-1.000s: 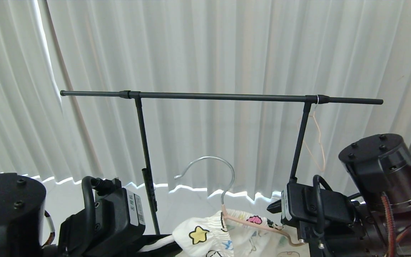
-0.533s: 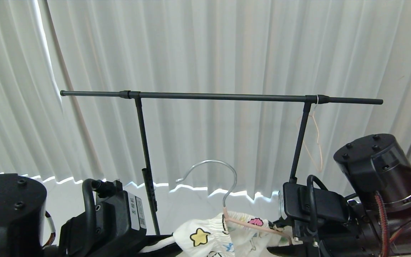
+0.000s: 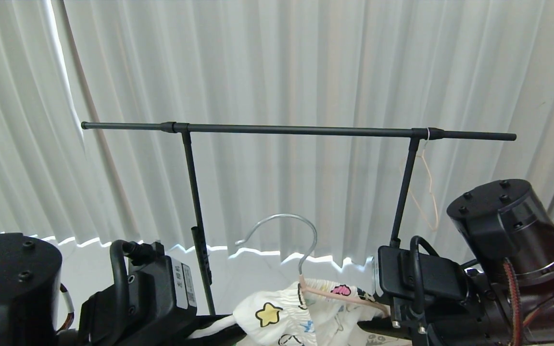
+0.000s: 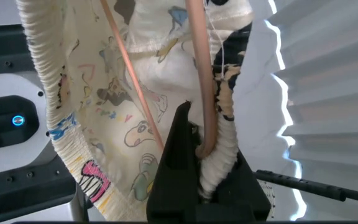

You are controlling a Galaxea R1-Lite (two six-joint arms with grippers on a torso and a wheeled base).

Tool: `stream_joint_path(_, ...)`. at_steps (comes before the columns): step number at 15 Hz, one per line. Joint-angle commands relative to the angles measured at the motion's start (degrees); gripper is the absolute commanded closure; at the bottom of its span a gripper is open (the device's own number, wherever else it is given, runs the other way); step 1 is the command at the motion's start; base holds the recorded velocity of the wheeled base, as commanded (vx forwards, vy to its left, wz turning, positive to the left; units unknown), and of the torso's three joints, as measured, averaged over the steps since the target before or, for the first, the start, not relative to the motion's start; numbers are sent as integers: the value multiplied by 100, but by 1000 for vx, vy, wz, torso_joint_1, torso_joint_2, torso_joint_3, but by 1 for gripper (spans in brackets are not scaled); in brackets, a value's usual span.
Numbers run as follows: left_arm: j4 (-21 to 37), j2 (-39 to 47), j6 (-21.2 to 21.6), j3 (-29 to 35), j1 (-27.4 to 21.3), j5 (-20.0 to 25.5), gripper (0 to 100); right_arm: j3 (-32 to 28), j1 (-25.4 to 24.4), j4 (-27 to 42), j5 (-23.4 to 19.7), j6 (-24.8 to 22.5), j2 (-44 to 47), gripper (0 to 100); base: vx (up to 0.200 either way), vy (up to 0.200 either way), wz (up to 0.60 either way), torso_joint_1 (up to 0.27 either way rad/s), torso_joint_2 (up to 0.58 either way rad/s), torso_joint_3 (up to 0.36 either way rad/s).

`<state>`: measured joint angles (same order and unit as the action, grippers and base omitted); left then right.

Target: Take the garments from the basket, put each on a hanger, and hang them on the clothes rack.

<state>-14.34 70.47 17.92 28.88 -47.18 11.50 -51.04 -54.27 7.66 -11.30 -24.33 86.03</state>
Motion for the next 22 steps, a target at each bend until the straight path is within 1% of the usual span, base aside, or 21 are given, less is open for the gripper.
stream_joint_path(1, 1, 1, 1, 4, -2, -77, 100, -11, -22, -10, -13, -1, 2, 100, 0, 0, 0, 0, 0, 0)
stream_joint_path(2, 1, 10, 1, 4, -28, -183, 0, -11, -31, -18, -4, -1, -7, 100, 0, 0, 0, 0, 0, 0)
stream_joint_path(6, 1, -60, -25, -5, 7, -209, 0, 7, 13, -36, 137, -19, -183, 100, 0, 0, 0, 0, 0, 0)
stream_joint_path(8, 1, -130, -34, -32, 183, -209, 0, 33, 171, -36, 154, -19, -350, 100, 0, 0, 0, 0, 0, 0)
stream_joint_path(11, 1, -280, -34, -269, 402, -209, 0, 42, 417, -45, 154, -28, -517, 100, 0, 0, 0, 0, 0, 0)
stream_joint_path(13, 1, -324, -52, -418, 640, -200, 0, 103, 593, -45, 146, -177, -649, 100, 0, 0, 0, 0, 0, 0)
stream_joint_path(16, 1, -236, -61, -814, 1281, -200, 0, 200, 787, -45, 93, -247, -992, 100, 0, 0, 0, 0, 0, 0)
stream_joint_path(18, 1, 1, -61, -1042, 1571, -200, 0, 209, 813, -194, -100, -221, -1167, 100, 0, 0, 0, 0, 0, 0)
stream_joint_path(22, -17, 696, -87, -1016, 1747, -200, 0, 209, 795, -519, -408, -212, -1238, 100, 0, 0, 0, 0, 0, 0)
